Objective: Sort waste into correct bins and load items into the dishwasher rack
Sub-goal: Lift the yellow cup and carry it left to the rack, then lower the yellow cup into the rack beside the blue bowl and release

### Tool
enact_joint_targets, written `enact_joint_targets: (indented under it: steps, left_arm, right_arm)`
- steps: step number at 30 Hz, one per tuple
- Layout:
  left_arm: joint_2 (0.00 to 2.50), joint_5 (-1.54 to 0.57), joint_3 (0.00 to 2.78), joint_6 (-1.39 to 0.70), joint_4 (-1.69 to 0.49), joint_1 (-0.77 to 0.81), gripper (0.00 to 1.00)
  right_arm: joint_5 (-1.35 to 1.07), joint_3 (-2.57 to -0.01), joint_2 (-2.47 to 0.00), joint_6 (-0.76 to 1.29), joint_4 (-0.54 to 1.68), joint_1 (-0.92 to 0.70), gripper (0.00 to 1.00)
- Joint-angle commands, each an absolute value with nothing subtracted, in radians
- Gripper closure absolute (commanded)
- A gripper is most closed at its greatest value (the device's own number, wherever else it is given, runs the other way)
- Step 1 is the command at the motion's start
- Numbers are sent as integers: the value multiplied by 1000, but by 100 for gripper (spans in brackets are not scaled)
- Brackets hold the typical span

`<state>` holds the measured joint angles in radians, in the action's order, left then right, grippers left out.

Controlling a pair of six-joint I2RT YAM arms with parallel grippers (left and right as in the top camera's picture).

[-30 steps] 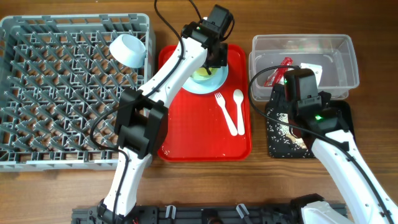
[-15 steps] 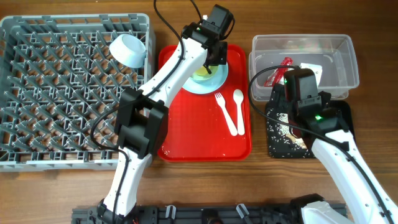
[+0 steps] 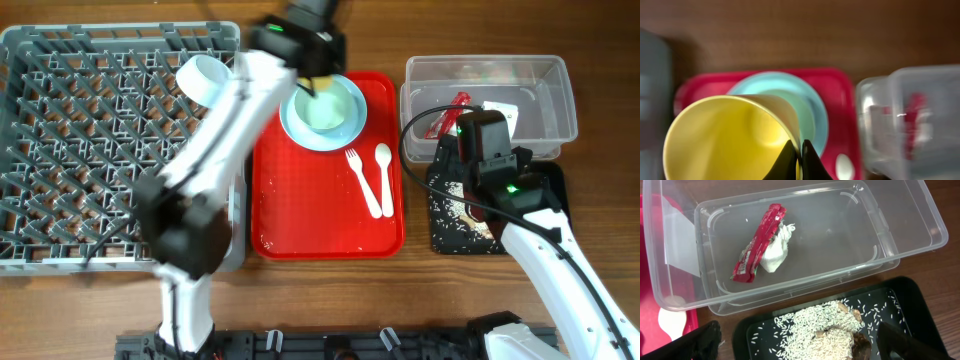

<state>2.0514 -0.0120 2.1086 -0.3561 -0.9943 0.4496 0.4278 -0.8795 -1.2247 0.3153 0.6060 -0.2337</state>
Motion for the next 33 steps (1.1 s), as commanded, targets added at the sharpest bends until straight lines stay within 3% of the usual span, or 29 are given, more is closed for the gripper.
enact_joint_targets:
  steps: [1,3,9,12,17,33]
  left_arm:
    - [1857,-303,2131,-347,-1094,268,96]
    - [1836,-468,2131,-321,-1187,147,96]
    - [1891,-1161,2059,41,-1397,-213,96]
    - [1930,-1347,1964,215,-1467,-305,96]
    - [1987,-1382,1728,337,-1409,-352,96]
    - [1998,-1425,1449,337,-1120,-360,96]
  right_arm:
    - [444,-889,-1225,315,604,-232,0]
    - [444,-889,-1225,315,604,-232,0]
    - [444,-889,-1225,315,604,-232,0]
    - [444,-889,-1225,315,604,-232,0]
    - [444,-889,-1225,315,604,-232,0]
    - [444,-889,-1225,315,604,-232,0]
